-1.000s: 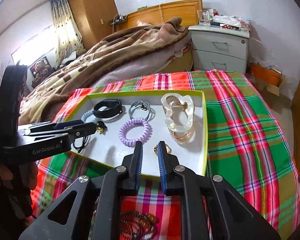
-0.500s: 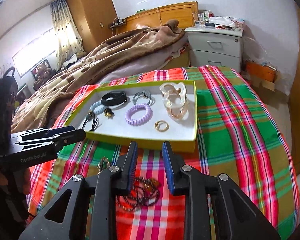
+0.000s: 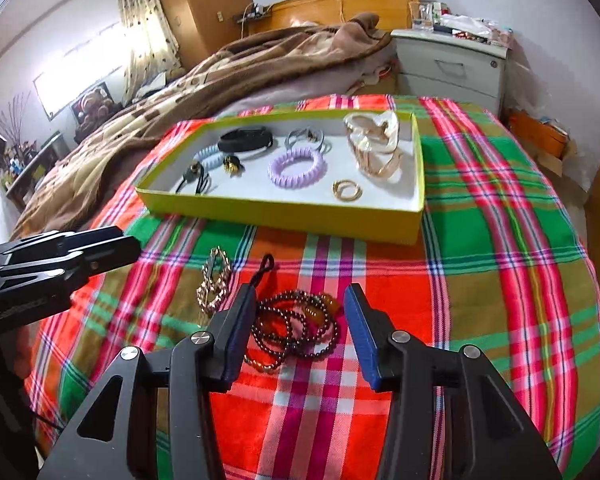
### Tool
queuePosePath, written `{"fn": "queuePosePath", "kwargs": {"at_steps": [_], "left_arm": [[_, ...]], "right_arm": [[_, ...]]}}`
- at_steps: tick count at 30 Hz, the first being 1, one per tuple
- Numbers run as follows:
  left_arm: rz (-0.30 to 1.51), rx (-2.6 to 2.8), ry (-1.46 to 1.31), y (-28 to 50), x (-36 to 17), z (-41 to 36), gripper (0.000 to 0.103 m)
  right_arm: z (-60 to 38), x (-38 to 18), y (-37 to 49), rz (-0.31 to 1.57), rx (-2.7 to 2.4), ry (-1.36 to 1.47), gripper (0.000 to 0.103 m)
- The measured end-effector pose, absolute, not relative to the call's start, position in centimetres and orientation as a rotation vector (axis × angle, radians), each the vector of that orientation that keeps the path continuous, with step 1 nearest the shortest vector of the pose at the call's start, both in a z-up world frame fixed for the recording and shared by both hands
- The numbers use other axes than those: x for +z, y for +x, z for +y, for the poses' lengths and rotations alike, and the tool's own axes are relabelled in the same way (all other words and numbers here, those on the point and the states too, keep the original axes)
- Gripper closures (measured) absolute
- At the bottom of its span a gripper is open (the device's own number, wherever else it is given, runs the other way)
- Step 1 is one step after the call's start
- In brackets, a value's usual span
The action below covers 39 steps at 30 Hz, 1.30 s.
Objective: Organize jewelry
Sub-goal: 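Move the left tool to the gold ornate hairpin while the right tool grasps the dark beaded bracelet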
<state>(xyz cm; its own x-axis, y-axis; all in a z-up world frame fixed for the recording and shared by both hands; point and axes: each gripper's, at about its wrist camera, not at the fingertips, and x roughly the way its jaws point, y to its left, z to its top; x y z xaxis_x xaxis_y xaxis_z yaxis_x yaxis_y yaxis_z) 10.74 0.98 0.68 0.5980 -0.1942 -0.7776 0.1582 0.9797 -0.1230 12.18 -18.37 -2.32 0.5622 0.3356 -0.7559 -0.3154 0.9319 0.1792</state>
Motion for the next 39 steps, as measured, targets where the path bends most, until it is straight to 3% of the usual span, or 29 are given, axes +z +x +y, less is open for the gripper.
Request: {"fn": "queuePosePath", "kwargs": {"at_steps": [25, 27, 33, 39], "left_arm": [[0.958, -0.192, -0.11, 8.6, -1.0, 3.0, 0.062], [0.96, -0.192, -0.112, 8.7, -1.0, 2.9, 0.062], [0.966, -0.198, -0.12, 8.7, -1.0, 2.7, 0.062], [0.968, -0.23, -0.136, 8.9, -1.0, 2.0, 0.062]], "right_arm": [[-16.4, -3.6, 11.8, 0.929, 0.357, -0.063, 0.056], [-16.1, -3.6, 11.6, 0.921, 0.337, -0.09, 0.071], [-16.5, -3.7, 11.4, 0.916, 0.333, -0.074, 0.095], [-17.8, -2.8, 11.0, 0.867, 0.315, -0.011, 0.096]]}}
